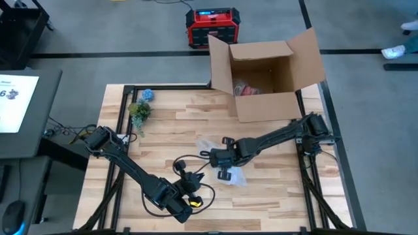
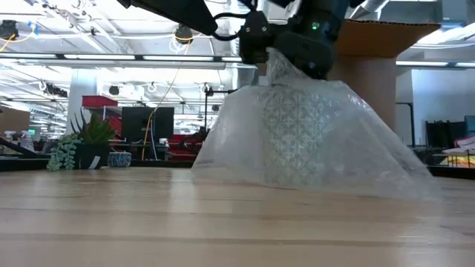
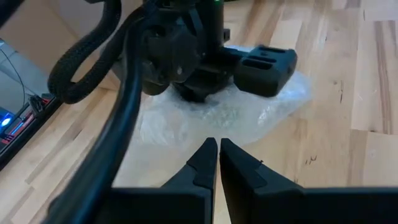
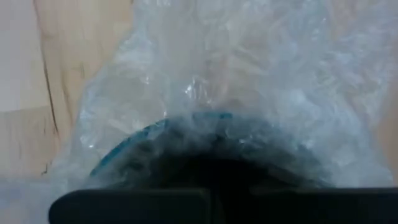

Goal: Wrap mug
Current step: Wrap the white patterned mug in the bubble wrap

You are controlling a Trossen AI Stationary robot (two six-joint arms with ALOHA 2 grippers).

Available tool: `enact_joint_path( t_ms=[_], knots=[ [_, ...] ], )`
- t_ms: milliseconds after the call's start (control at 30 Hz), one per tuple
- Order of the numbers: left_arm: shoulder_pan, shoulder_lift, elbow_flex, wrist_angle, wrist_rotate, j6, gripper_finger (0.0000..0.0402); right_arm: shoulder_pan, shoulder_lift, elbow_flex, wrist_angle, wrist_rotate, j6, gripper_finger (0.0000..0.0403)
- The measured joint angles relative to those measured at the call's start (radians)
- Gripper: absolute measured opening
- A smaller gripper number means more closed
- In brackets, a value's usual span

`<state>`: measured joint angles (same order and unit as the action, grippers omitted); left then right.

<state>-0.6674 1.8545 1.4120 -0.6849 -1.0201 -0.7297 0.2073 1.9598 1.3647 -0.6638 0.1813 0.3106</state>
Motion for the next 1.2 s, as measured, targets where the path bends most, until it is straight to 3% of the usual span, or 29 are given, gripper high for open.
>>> enact_joint_path(
  t_ms=[167, 400, 567, 667, 1000, 1200],
  knots=[
    [0.000, 0.000, 0.000, 0.004, 0.000, 0.000, 0.0000, 0.003, -0.050, 0.014, -0.031, -0.005, -0.011, 0.0000],
    [0.000, 0.000, 0.000, 0.004, 0.000, 0.001, 0.0000, 0.056, -0.262, 0.043, -0.069, -0.008, 0.001, 0.0000],
    [0.000, 0.000, 0.000, 0.004, 0.000, 0.002, 0.0000, 0.095, -0.320, 0.026, -0.041, -0.047, 0.013, 0.0000],
    [0.000, 0.000, 0.000, 0.004, 0.000, 0.001, 0.0000, 0.089, -0.298, -0.001, -0.029, -0.088, 0.013, 0.0000],
    [0.000, 0.000, 0.000, 0.009, 0.001, 0.000, 0.0000, -0.028, -0.033, -0.011, -0.017, -0.246, -0.033, 0.0000],
    [0.000, 0.000, 0.000, 0.011, 0.001, 0.000, 0.0000, -0.057, -0.036, -0.007, -0.022, -0.250, -0.048, 0.0000]
  ],
)
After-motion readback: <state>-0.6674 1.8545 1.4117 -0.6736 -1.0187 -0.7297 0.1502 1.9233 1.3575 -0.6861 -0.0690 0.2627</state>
